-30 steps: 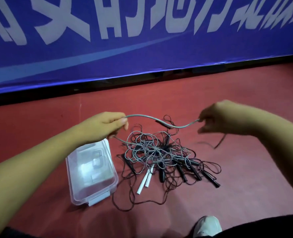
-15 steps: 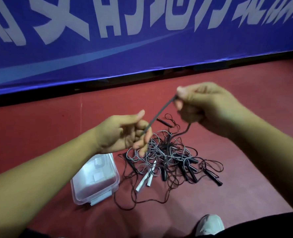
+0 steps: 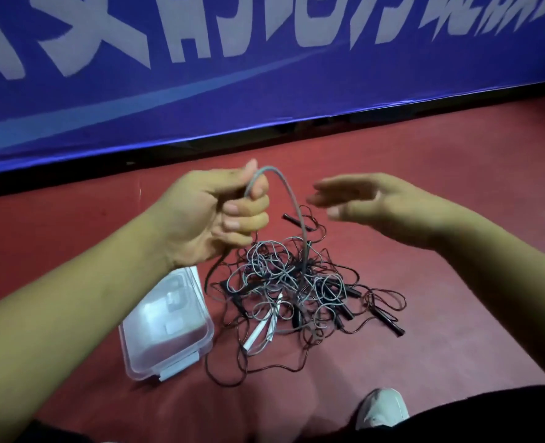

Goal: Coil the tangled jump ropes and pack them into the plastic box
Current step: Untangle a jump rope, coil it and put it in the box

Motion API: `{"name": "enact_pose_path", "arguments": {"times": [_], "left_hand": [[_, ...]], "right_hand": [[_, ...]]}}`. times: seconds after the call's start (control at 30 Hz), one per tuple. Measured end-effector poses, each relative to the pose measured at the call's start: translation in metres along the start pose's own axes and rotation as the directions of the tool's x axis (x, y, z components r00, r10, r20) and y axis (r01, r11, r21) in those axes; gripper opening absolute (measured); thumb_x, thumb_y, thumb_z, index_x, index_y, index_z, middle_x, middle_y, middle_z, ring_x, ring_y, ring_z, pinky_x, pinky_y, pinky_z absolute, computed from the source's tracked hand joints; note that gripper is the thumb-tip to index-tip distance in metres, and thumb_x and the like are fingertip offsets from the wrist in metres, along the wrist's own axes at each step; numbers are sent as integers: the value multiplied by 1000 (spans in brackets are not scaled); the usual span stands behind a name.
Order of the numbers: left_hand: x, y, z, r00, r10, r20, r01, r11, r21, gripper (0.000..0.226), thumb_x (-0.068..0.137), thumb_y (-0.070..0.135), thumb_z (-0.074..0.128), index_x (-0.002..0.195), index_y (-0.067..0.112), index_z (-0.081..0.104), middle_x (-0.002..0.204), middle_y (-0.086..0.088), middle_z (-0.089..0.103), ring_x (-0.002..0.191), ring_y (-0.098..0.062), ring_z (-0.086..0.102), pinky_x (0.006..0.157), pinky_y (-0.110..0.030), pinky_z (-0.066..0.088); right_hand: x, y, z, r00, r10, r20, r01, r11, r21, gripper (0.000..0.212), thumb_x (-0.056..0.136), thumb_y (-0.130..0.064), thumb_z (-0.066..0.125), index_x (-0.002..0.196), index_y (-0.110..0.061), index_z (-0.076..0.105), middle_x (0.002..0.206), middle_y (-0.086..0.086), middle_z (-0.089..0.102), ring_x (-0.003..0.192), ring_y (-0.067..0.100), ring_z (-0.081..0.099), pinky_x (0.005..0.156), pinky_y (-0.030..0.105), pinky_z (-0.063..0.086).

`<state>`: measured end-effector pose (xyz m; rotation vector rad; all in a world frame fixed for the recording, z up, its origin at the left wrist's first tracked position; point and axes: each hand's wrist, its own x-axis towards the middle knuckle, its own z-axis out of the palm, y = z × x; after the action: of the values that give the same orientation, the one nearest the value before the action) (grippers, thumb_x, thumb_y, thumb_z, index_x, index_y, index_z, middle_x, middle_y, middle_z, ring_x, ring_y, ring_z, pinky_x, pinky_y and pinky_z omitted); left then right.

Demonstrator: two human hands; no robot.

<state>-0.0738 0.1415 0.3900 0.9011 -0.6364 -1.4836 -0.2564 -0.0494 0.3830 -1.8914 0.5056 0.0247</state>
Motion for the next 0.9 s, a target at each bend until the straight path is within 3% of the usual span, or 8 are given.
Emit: {"name": "enact_pose_path", "arguments": {"times": [0.07,0.23,0.43,0.53,0.57,0.63,0.73,0.9], "left_hand": [[0,-13,5,997,-73,-1,73,997,35,37,98,28,39,67,13,52,49,5,30,40,-5,31,33,-15,16],[3,-19,1,991,-125,-46,126,991,37,46,94,37,40,65,9,60,45,2,36,39,-12,40,40,-19,29],[-1,-46,-40,941,-316,-119,331,796,506,52,93,49,45,79,3,64,58,-13,55,78,-37,68,71,-39,35],[-6,-52,-50,942,-297,-154,335,847,413,41,86,48,62,75,9,61,61,-7,45,74,-36,68,73,-41,38],[-4,-51,-50,951,-263,-165,303,901,309,38,87,45,61,71,10,59,59,-5,40,65,-31,65,69,-38,41],[2,-48,-42,960,-202,-193,230,964,132,38,92,36,50,63,12,54,53,-2,34,48,-23,52,56,-30,45],[6,-46,-15,964,-218,-153,229,972,60,41,94,31,42,59,12,48,46,0,31,38,-18,42,45,-25,41],[5,-51,0,975,-202,-97,210,974,83,41,93,32,42,61,10,55,49,-2,37,45,-22,49,51,-27,44]], "right_hand": [[7,-16,19,994,-80,75,50,939,341,49,80,-23,76,124,-8,62,114,7,73,105,15,68,100,32,50],[8,-20,35,965,-222,138,202,969,144,27,96,-31,59,87,-8,69,59,7,52,57,22,52,60,37,42],[12,-13,-19,934,18,-357,247,690,680,27,98,-21,48,72,-14,52,61,-3,15,47,11,22,47,24,19],[13,20,-34,850,134,-509,-58,985,162,28,98,-22,60,76,-6,68,58,6,50,46,17,45,52,26,33],[9,30,-33,889,151,-432,-241,957,-162,21,93,-22,68,93,-2,72,73,12,65,58,21,57,60,28,43],[3,39,-26,939,242,-245,-341,754,-562,63,80,-23,82,136,-8,57,124,13,66,98,22,65,88,29,48],[1,21,-2,996,87,-25,-90,932,-350,72,82,-29,79,146,-25,47,147,-8,52,128,5,51,113,30,36],[15,1,44,978,-137,158,158,979,-126,31,97,-37,58,113,-14,70,108,2,73,102,6,65,95,32,52]]}}
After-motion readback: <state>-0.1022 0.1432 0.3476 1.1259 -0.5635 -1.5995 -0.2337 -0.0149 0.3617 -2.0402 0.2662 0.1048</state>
